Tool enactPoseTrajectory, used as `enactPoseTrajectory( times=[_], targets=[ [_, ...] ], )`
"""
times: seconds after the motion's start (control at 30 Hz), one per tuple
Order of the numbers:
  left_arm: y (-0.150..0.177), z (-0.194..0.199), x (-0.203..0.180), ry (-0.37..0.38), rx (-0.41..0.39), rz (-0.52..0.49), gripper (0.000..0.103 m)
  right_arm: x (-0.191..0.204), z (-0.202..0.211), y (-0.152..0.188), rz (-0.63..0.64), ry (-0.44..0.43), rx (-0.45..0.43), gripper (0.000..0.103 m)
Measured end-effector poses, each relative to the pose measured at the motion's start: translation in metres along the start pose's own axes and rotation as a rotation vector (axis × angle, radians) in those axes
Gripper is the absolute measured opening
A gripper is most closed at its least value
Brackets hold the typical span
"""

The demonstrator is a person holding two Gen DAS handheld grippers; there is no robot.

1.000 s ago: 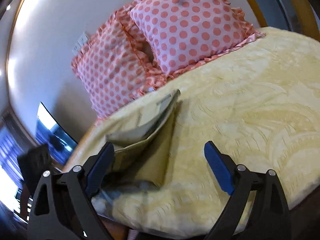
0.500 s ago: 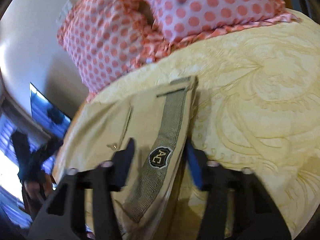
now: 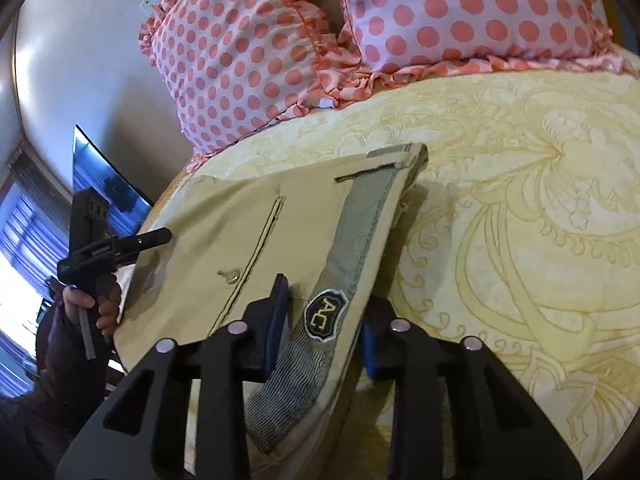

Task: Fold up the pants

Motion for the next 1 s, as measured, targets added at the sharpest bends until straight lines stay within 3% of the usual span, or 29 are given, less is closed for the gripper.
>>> enactPoseTrajectory(
  times=[0.07, 0.17, 0.33, 0.5, 0.57, 0.63, 0.7, 0.77, 0.83, 0.87, 0.9, 0.93, 1.0],
  targets=[
    [0.002, 0.001, -0.001, 0.020, 0.007, 0.007, 0.019, -0.002, 0.004, -0.002, -0.028, -0.054, -0.005, 0.014],
    [0.001, 0.005, -0.006, 0.028, 0.005, -0.014, 0.009, 0.002, 0.011, -0.009, -0.036, -0.111, -0.012, 0.011],
    [-0.019, 0.016, -0.021, 0.020, -0.049, -0.066, 0.006, 0.019, 0.017, -0.041, 0.040, -0.117, -0.033, 0.009],
    [-0.072, 0.003, -0.029, -0.039, -0.148, -0.097, 0.006, 0.013, 0.008, -0.099, 0.073, -0.046, -0.127, 0.009],
    [-0.091, -0.021, -0.019, -0.076, -0.129, -0.068, 0.006, -0.006, -0.006, -0.117, 0.042, 0.023, -0.135, 0.009],
    [-0.098, -0.046, -0.004, -0.097, -0.066, -0.019, 0.007, -0.028, -0.030, -0.118, -0.033, 0.082, -0.068, 0.011],
    [-0.097, -0.062, 0.010, -0.066, -0.025, 0.046, 0.012, -0.037, -0.043, -0.112, -0.056, 0.144, -0.018, 0.023],
    [-0.094, -0.054, 0.015, -0.071, -0.048, 0.065, 0.023, -0.040, -0.040, -0.107, -0.063, 0.174, -0.007, 0.035],
    [-0.091, -0.035, 0.016, -0.087, -0.094, 0.072, 0.023, -0.037, -0.019, -0.106, -0.064, 0.215, -0.057, 0.043],
    [-0.088, -0.017, 0.013, -0.094, -0.139, 0.064, 0.023, -0.032, -0.007, -0.104, -0.058, 0.195, -0.091, 0.051],
    [-0.084, -0.003, 0.008, -0.096, -0.174, 0.056, 0.023, -0.025, 0.004, -0.101, -0.053, 0.154, -0.120, 0.067],
    [-0.080, 0.008, 0.003, -0.082, -0.199, 0.045, 0.023, -0.016, 0.013, -0.095, -0.047, 0.092, -0.141, 0.072],
    [-0.065, 0.029, -0.018, -0.003, -0.226, -0.002, 0.026, -0.002, 0.020, -0.084, -0.035, -0.018, -0.131, 0.073]
  ],
)
Point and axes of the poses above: each gripper's, at about its wrist camera, not at the fingertips, and z roughly against the way its jaws point, x to its left, y to its underside, the point moved 1 cm from there along -z, roughly the way its jaws point, and after that the axes turned 1 degree about x, right-handed, at the moved point
